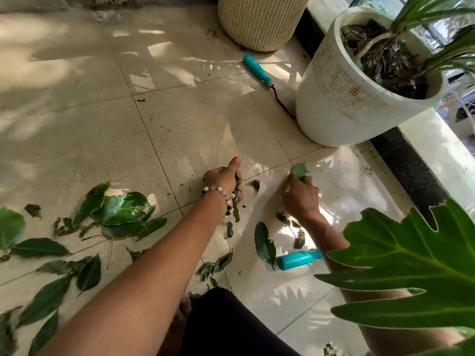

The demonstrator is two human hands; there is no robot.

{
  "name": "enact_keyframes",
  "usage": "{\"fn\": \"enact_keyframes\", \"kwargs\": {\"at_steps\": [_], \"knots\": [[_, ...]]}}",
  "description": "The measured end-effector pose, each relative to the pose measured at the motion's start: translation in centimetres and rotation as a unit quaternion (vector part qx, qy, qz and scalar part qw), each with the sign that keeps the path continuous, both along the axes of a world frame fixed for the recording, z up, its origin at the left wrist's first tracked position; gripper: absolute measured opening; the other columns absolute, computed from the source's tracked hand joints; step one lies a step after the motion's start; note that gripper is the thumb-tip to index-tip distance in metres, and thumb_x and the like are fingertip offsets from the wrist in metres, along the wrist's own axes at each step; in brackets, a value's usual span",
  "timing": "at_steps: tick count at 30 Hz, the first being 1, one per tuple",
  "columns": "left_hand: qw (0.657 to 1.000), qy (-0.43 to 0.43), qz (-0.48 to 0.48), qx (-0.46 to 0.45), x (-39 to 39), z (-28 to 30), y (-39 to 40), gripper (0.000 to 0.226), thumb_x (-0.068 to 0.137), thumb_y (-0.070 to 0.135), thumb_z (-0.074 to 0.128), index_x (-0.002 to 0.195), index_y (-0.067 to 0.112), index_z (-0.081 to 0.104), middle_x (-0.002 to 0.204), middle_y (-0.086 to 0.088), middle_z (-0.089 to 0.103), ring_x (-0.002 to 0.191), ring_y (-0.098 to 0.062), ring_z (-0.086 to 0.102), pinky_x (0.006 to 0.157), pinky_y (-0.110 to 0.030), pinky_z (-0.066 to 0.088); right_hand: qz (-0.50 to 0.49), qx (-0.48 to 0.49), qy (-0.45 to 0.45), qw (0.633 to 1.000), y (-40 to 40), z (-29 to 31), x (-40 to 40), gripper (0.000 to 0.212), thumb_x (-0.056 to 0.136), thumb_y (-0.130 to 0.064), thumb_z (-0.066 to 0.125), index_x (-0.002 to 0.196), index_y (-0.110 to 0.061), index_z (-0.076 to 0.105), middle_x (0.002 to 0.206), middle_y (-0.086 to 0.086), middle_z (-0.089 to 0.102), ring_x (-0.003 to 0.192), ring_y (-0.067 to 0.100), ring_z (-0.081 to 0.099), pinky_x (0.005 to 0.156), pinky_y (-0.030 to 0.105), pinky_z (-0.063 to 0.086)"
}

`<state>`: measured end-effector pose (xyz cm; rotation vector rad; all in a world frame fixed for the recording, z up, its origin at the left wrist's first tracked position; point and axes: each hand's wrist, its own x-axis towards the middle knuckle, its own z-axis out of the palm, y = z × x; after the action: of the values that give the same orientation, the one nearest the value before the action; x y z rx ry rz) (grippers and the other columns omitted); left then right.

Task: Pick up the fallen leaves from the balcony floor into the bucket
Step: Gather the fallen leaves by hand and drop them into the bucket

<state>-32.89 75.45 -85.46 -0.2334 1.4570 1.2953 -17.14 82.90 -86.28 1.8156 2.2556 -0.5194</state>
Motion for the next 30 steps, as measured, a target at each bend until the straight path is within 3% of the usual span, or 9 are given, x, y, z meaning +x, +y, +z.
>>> {"fn": "enact_keyframes", "kwargs": {"at_steps": [6, 10, 13, 15, 17, 20, 25, 28, 30], "knots": [[1.000, -0.003, 0.007, 0.000, -0.6, 0.3, -0.4, 0.041, 0.090, 0.037, 0.066, 0.061, 0.012, 0.053, 0.052, -0.001, 0.051, 0.040, -0.014, 0.040, 0.041, -0.020, 0.037, 0.019, 0.037, 0.090, 0.995, -2.2, 1.1, 0.1, 0.028, 0.100, -0.022, 0.042, 0.112, -0.005, 0.061, 0.114, 0.015, 0.058, 0.092, 0.023, 0.058, 0.078, 0.033, 0.054], [1.000, 0.008, 0.004, 0.000, -0.7, 0.4, -1.3, 0.041, 0.092, 0.035, 0.066, 0.061, 0.010, 0.052, 0.053, -0.004, 0.051, 0.039, -0.014, 0.042, 0.039, -0.019, 0.037, -0.039, -0.007, 0.252, 0.967, -2.3, 2.9, -0.6, 0.021, 0.091, -0.001, 0.058, 0.107, -0.007, 0.070, 0.107, 0.007, 0.070, 0.085, 0.011, 0.065, 0.081, 0.020, 0.053], [1.000, 0.013, 0.013, -0.011, -0.8, 0.6, -1.7, 0.041, 0.091, 0.033, 0.067, 0.062, 0.008, 0.053, 0.058, -0.008, 0.058, 0.039, -0.018, 0.048, 0.042, -0.023, 0.045, -0.118, -0.112, 0.440, 0.883, -3.0, 4.4, -2.3, 0.016, 0.084, 0.001, 0.065, 0.098, -0.003, 0.072, 0.096, 0.006, 0.074, 0.085, 0.017, 0.070, 0.083, 0.031, 0.058], [0.998, 0.041, 0.010, -0.037, -0.9, 0.9, -1.8, 0.037, 0.087, 0.036, 0.070, 0.063, 0.010, 0.059, 0.060, -0.006, 0.066, 0.051, -0.021, 0.059, 0.060, -0.032, 0.057, -0.107, -0.149, 0.504, 0.844, -4.5, 4.9, -4.1, 0.014, 0.084, 0.003, 0.064, 0.096, 0.001, 0.071, 0.093, 0.009, 0.074, 0.086, 0.021, 0.071, 0.081, 0.034, 0.058], [0.996, 0.056, 0.006, -0.066, -1.0, 1.6, -2.0, 0.033, 0.086, 0.038, 0.069, 0.070, 0.011, 0.060, 0.065, -0.002, 0.065, 0.065, -0.021, 0.062, 0.071, -0.031, 0.055, -0.091, -0.136, 0.514, 0.842, -6.4, 4.7, -6.0, 0.014, 0.085, 0.002, 0.065, 0.097, -0.002, 0.072, 0.091, 0.008, 0.074, 0.081, 0.020, 0.072, 0.073, 0.031, 0.059], [0.997, 0.014, 0.028, -0.074, -1.5, 2.1, -2.3, 0.036, 0.083, 0.042, 0.068, 0.089, 0.007, 0.065, 0.085, -0.006, 0.066, 0.076, -0.023, 0.063, 0.073, -0.032, 0.055, -0.009, -0.017, 0.448, 0.894, -8.3, 3.7, -7.7, 0.023, 0.086, 0.002, 0.065, 0.101, -0.012, 0.074, 0.099, 0.003, 0.074, 0.084, 0.016, 0.071, 0.074, 0.038, 0.060], [0.995, -0.015, 0.047, -0.082, -3.0, -2.6, -2.6, 0.107, 0.048, 0.081, 0.060, 0.128, 0.010, 0.059, 0.129, -0.013, 0.061, 0.113, -0.034, 0.060, 0.103, -0.048, 0.044, 0.286, 0.041, 0.302, 0.909, -8.6, 3.4, -6.9, 0.047, 0.079, -0.005, 0.043, 0.118, -0.010, 0.067, 0.101, 0.009, 0.072, 0.091, 0.025, 0.063, 0.079, 0.040, 0.052], [0.996, 0.043, 0.023, -0.071, -3.2, 1.4, -4.2, 0.079, 0.068, 0.066, 0.073, 0.113, 0.002, 0.061, 0.114, -0.011, 0.064, 0.107, -0.030, 0.060, 0.100, -0.041, 0.046, 0.327, -0.069, 0.276, 0.901, -7.5, 3.9, -6.1, 0.048, 0.084, -0.002, 0.040, 0.127, -0.011, 0.061, 0.120, 0.010, 0.065, 0.109, 0.026, 0.059, 0.092, 0.042, 0.048], [0.995, 0.081, 0.002, -0.062, -2.9, 1.8, -4.2, 0.040, 0.078, 0.043, 0.077, 0.083, 0.007, 0.061, 0.083, -0.007, 0.062, 0.079, -0.023, 0.061, 0.079, -0.031, 0.050, 0.255, -0.197, 0.328, 0.888, -6.3, 4.9, -5.7, 0.043, 0.092, 0.007, 0.039, 0.122, -0.012, 0.064, 0.125, 0.004, 0.064, 0.116, 0.016, 0.058, 0.099, 0.034, 0.046]]}}
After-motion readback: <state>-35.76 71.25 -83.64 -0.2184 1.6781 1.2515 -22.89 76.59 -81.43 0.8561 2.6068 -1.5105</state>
